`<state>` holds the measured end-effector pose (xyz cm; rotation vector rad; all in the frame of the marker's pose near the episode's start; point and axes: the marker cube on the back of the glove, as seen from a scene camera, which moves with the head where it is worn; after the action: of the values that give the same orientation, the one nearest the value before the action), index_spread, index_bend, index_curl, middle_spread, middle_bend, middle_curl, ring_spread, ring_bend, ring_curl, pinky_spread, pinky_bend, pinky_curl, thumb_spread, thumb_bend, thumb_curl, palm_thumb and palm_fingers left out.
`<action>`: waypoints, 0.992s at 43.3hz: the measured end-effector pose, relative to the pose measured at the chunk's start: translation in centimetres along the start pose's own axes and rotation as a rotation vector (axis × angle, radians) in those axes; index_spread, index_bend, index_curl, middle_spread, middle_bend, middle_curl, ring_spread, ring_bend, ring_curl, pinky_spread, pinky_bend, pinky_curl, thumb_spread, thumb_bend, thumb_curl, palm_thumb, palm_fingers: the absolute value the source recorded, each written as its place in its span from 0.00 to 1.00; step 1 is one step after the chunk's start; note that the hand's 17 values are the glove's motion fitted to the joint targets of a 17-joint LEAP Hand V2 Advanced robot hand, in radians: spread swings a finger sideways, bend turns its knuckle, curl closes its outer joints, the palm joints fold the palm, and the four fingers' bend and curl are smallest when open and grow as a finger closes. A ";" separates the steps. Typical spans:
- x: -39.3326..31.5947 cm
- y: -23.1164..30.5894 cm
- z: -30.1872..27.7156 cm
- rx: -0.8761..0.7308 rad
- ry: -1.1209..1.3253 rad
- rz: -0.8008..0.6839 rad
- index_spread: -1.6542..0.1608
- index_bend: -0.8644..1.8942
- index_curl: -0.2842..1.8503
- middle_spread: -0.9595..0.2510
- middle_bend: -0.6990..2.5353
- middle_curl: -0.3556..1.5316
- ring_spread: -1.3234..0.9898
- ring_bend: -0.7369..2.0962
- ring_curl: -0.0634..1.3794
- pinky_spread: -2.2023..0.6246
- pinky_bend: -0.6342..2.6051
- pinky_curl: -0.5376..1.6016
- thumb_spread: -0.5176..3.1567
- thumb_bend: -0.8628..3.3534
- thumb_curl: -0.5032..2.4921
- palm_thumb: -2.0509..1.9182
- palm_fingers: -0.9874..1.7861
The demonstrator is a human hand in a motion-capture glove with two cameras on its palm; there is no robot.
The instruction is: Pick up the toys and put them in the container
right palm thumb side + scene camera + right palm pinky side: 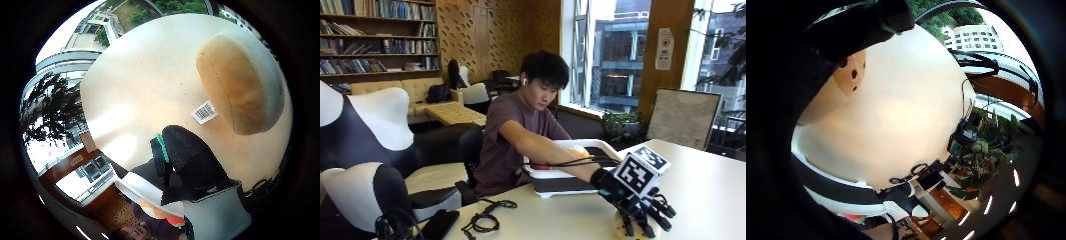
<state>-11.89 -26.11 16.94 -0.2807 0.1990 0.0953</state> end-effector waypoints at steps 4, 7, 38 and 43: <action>0.0 -1.7 2.5 -0.029 0.068 -0.023 0.77 0.33 0.21 0.84 0.24 0.35 0.60 0.40 0.23 0.80 0.52 0.41 0.49 0.20 0.28 0.51 0.25; 0.4 -2.5 3.4 0.002 0.127 -0.027 0.77 0.34 0.21 0.84 0.23 0.33 0.60 0.39 0.23 0.80 0.55 0.42 0.48 0.21 0.28 0.53 0.27; 4.7 8.7 -14.1 0.344 -0.089 -0.049 0.69 0.50 0.32 0.54 0.42 0.47 0.41 0.65 0.43 0.66 0.53 0.45 0.36 0.25 0.40 0.69 0.64; 4.8 14.1 -18.4 0.418 -0.104 -0.058 0.67 0.51 0.34 0.51 0.43 0.50 0.39 0.66 0.45 0.66 0.54 0.46 0.34 0.25 0.41 0.70 0.62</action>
<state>-12.24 -17.52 -5.15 0.1351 0.1037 0.0095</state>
